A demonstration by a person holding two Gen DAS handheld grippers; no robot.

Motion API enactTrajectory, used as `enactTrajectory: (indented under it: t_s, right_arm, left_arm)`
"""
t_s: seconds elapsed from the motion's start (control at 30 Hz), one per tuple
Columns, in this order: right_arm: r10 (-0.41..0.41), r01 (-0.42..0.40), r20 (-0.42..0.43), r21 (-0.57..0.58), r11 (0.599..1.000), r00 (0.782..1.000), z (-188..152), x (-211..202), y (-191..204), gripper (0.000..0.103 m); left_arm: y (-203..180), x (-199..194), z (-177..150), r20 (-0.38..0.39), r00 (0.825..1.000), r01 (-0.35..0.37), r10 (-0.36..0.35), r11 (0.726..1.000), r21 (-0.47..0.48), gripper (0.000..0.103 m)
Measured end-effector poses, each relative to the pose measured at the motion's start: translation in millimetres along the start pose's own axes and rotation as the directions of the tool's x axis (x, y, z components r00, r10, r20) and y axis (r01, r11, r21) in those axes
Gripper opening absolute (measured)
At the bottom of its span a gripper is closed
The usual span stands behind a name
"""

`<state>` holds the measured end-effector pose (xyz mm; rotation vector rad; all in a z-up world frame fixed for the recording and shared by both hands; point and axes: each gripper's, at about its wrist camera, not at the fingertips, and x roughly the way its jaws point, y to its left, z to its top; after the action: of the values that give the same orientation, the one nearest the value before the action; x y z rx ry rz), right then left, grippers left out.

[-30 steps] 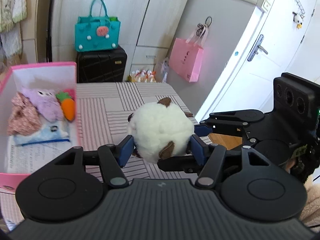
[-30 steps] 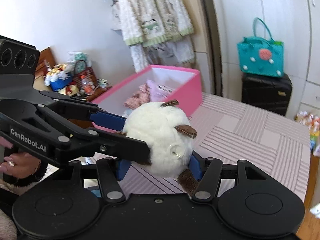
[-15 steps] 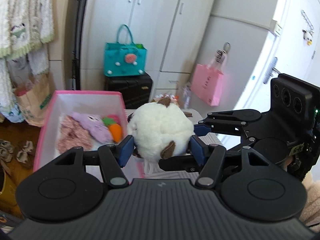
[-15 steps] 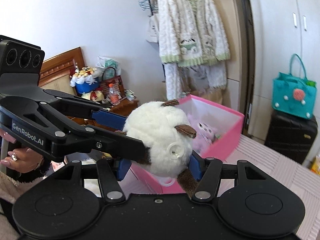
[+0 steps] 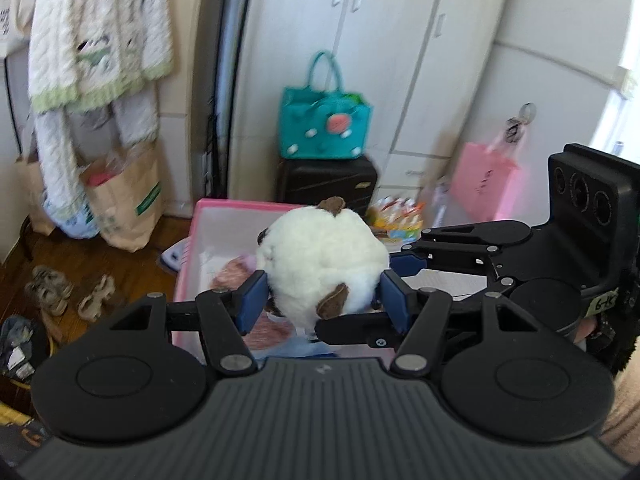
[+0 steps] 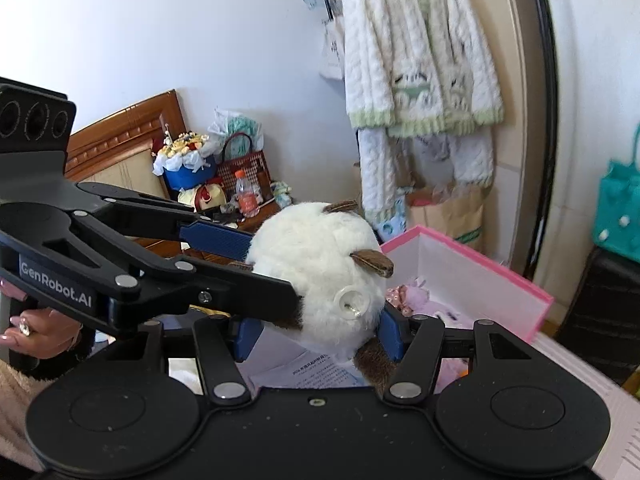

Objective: Organize soft objects

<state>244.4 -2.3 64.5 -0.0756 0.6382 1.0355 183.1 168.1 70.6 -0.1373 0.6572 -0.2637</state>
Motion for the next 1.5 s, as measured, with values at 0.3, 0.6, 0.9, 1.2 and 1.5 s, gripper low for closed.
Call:
enactTrajectory:
  t_s: [0.3,0.6,0.9,1.2,1.5]
  right_arm:
    - [-0.025,0.028,-0.103,0.031,0.999,0.994,4.9,82.0,-27.7,0.064]
    - [-0.113,0.104,-0.230,-0.051,0.993,0.966,-4.4,107.3,-35.1,0.064]
    - [-0.110,0.100,-0.226,-0.059,0.993,0.968,-7.4,97.6,-41.5,0.039]
    - [-0.129,0.121,-0.170,-0.060,0.991,0.977,-19.6,65.4,-29.4,0.040]
    - [-0.185,0.183,-0.086,-0.024,0.983,0.979,-30.2,16.1,-14.3,0.043]
  left_arm:
    - [50.8,65.2,8.1,-0.137,0.990,-0.047,0.040,0.998,-0.050,0.060]
    - [62.4,102.6,-1.3,-0.188,0.978,-0.092,0.090,0.996,-0.001,0.054]
    - [56.8,115.3,-10.4,-0.191,0.977,-0.094,0.094,0.995,0.009,0.048]
    - [45.3,109.2,-19.0,-0.170,0.973,-0.156,0.155,0.988,0.010,0.049]
    - [19.1,68.1,-30.2,-0.093,0.983,-0.155,0.157,0.988,0.026,0.052]
